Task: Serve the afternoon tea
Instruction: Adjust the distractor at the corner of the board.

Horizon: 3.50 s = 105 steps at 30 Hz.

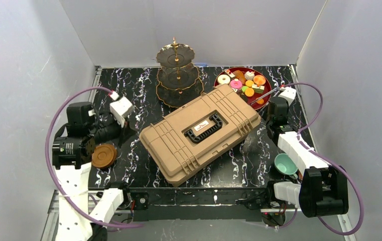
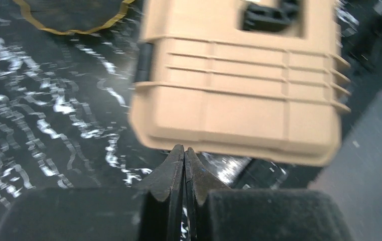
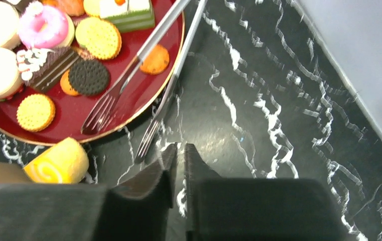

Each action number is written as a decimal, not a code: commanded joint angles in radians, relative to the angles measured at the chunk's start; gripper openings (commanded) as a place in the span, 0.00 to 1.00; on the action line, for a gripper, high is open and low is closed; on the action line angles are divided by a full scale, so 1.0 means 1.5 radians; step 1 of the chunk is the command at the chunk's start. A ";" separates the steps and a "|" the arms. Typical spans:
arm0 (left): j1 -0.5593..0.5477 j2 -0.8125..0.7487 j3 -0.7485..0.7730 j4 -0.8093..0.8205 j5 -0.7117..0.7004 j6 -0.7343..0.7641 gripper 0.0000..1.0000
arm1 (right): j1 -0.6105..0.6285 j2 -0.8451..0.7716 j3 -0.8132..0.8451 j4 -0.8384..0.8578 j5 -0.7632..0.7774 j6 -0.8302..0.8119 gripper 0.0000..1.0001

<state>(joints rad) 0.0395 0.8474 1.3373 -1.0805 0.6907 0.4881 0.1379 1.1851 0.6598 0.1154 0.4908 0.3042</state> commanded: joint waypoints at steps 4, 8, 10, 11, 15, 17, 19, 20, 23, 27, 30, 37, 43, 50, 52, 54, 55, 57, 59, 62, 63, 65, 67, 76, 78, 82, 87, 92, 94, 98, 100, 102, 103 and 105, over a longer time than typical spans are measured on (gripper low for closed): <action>-0.147 0.012 -0.033 -0.201 0.015 0.134 0.00 | 0.018 -0.003 0.033 -0.076 -0.047 0.031 0.01; -0.173 -0.001 -0.124 -0.185 -0.024 0.186 0.00 | 0.076 -0.001 0.036 -0.097 -0.008 0.029 0.01; -0.176 -0.007 -0.161 -0.139 -0.038 0.184 0.00 | 0.088 0.002 0.041 -0.101 0.001 0.026 0.01; -0.176 -0.007 -0.171 -0.127 -0.044 0.188 0.00 | 0.088 0.003 0.043 -0.102 0.002 0.026 0.01; -0.177 -0.003 -0.208 -0.112 -0.056 0.219 0.00 | 0.088 0.012 0.050 -0.102 0.007 0.014 0.01; -0.180 -0.007 -0.235 -0.099 -0.069 0.233 0.00 | 0.088 0.017 0.052 -0.099 0.008 0.008 0.01; -0.181 -0.015 -0.268 -0.051 -0.087 0.217 0.00 | 0.089 0.021 0.055 -0.099 -0.007 0.002 0.01; -0.183 -0.018 -0.283 -0.012 -0.095 0.184 0.00 | 0.089 0.020 0.054 -0.099 -0.014 0.003 0.01; -0.190 -0.010 -0.310 0.122 -0.120 0.084 0.00 | 0.107 0.010 0.038 -0.089 -0.023 0.012 0.01; -0.202 0.070 -0.264 0.229 -0.192 -0.023 0.00 | 0.207 0.013 0.039 -0.113 0.035 0.057 0.01; -0.202 0.127 -0.209 0.239 -0.249 -0.052 0.00 | 0.316 0.014 0.036 -0.115 0.110 0.070 0.01; -0.174 0.137 -0.211 0.324 -0.422 -0.053 0.00 | 0.465 -0.020 -0.003 -0.133 0.184 0.132 0.01; -0.093 0.227 -0.114 0.329 -0.321 -0.118 0.00 | 0.609 0.020 0.025 -0.145 0.261 0.189 0.01; -0.091 0.318 -0.030 0.291 -0.255 -0.123 0.00 | 0.706 0.057 0.077 -0.184 0.331 0.226 0.01; -0.082 0.319 -0.025 0.297 -0.279 -0.126 0.00 | 0.716 0.053 0.068 -0.156 0.314 0.212 0.01; -0.056 0.312 -0.004 0.292 -0.287 -0.135 0.00 | 0.724 0.054 0.066 -0.135 0.287 0.193 0.01; -0.039 0.306 0.014 0.282 -0.280 -0.138 0.00 | 0.730 0.051 0.068 -0.129 0.276 0.182 0.01; -0.010 0.287 0.067 0.214 -0.259 -0.129 0.00 | 0.735 0.038 0.069 -0.108 0.251 0.152 0.01; -0.001 0.257 0.124 0.145 -0.241 -0.106 0.00 | 0.736 0.024 0.072 -0.096 0.224 0.131 0.01; -0.001 0.191 0.165 0.064 -0.213 -0.058 0.00 | 0.736 0.036 0.092 -0.111 0.207 0.128 0.01; 0.000 0.172 0.164 0.025 -0.201 -0.035 0.00 | 0.737 0.046 0.098 -0.115 0.202 0.132 0.01; -0.001 0.141 0.126 -0.059 -0.169 0.030 0.00 | 0.739 0.058 0.097 -0.096 0.190 0.136 0.01; -0.001 0.102 0.043 -0.111 -0.160 0.089 0.00 | 0.740 0.073 0.095 -0.066 0.177 0.137 0.01; -0.001 -0.004 -0.180 -0.087 -0.158 0.149 0.00 | 0.742 0.228 0.198 0.026 0.168 0.096 0.01; -0.001 -0.003 -0.202 -0.061 -0.143 0.148 0.00 | 0.740 0.276 0.241 0.046 0.171 0.066 0.01; -0.002 0.018 -0.223 -0.017 -0.108 0.142 0.00 | 0.718 0.378 0.346 0.051 0.138 0.039 0.01; -0.002 0.038 -0.225 0.001 -0.053 0.156 0.00 | 0.689 0.478 0.467 0.058 0.077 0.040 0.01; -0.002 0.043 -0.239 0.025 -0.057 0.162 0.00 | 0.672 0.592 0.612 0.012 0.040 0.033 0.01; -0.002 0.035 -0.248 0.024 -0.056 0.169 0.00 | 0.662 0.622 0.642 0.021 0.022 0.036 0.01; -0.003 0.013 -0.278 0.033 -0.045 0.180 0.00 | 0.639 0.676 0.722 0.005 -0.017 0.036 0.12; -0.004 0.011 -0.288 0.045 -0.044 0.177 0.00 | 0.624 0.689 0.768 -0.030 -0.048 0.038 0.23; -0.004 0.018 -0.293 0.059 -0.045 0.174 0.00 | 0.616 0.658 0.759 -0.043 -0.079 0.031 0.36; -0.005 0.022 -0.296 0.069 -0.045 0.172 0.00 | 0.616 0.631 0.746 -0.048 -0.089 0.021 0.42; -0.005 0.033 -0.302 0.094 -0.046 0.165 0.00 | 0.616 0.568 0.716 -0.070 -0.098 0.005 0.52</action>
<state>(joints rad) 0.0353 0.8803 0.9043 -1.0012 0.5888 0.7403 1.0748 2.2024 1.7405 0.0441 0.4198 0.3546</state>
